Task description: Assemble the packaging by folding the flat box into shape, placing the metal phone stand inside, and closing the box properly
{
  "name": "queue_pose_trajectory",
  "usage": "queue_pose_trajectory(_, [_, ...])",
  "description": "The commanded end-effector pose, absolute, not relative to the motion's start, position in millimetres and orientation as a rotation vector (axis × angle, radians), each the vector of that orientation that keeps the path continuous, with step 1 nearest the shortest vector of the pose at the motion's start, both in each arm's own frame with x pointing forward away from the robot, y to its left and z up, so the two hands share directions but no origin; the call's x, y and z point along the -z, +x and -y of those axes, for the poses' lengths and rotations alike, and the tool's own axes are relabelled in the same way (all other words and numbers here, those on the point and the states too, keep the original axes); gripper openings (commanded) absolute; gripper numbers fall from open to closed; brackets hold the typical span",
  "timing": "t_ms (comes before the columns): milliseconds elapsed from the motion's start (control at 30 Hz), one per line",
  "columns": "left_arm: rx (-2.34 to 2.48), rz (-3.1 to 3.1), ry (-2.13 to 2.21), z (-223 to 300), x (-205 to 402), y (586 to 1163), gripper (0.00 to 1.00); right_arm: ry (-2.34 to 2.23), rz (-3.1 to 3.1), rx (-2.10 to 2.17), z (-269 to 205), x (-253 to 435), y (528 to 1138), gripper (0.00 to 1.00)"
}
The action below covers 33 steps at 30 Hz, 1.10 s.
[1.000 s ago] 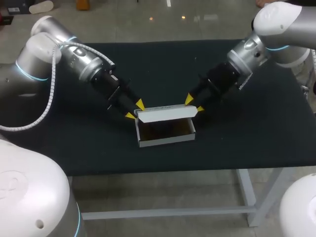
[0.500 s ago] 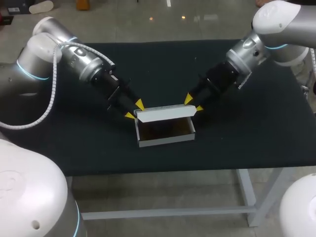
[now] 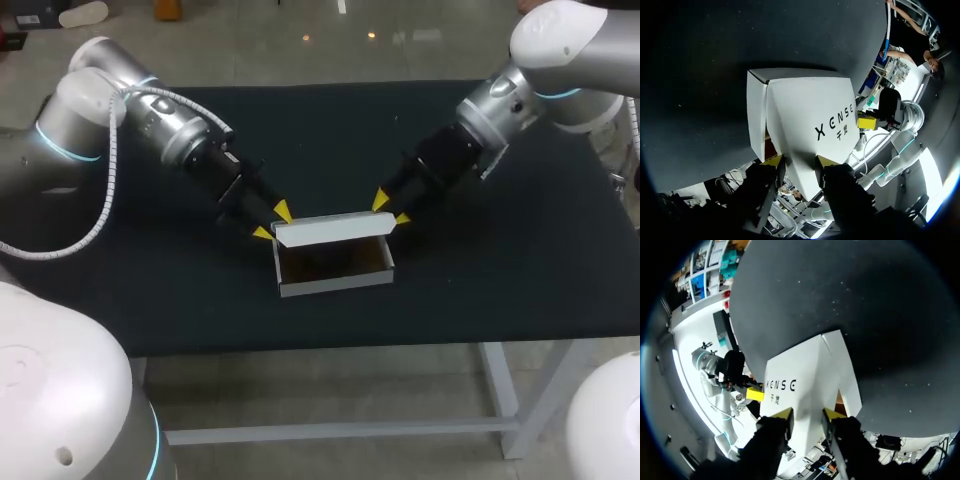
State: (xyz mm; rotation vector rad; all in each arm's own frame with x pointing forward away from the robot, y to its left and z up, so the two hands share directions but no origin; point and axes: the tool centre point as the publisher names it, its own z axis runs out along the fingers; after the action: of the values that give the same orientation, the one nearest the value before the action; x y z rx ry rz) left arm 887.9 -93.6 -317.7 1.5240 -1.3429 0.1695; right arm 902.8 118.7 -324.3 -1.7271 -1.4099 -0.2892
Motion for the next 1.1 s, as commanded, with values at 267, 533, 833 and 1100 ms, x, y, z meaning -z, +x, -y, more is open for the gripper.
queue_pose_trajectory(267, [-0.153, 1.339, 1.519, 100.2, 317.0, 892.5, 0.41, -1.722, 1.41, 0.283, -124.1, 323.7, 905.0, 0.39])
queue_pose_trajectory(533, [-0.143, 1.339, 1.52, 102.0, 316.1, 893.4, 0.41, -1.723, 1.402, 0.287, -125.1, 321.8, 905.2, 0.39])
queue_pose_trajectory(833, [-0.132, 1.325, 1.522, 103.3, 317.0, 895.7, 0.4, -1.72, 1.399, 0.282, -127.9, 322.0, 905.8, 0.38])
queue_pose_trajectory(1100, [-0.143, 1.297, 1.512, 105.2, 317.6, 897.7, 0.39, -1.721, 1.396, 0.279, -129.5, 322.5, 906.7, 0.38])
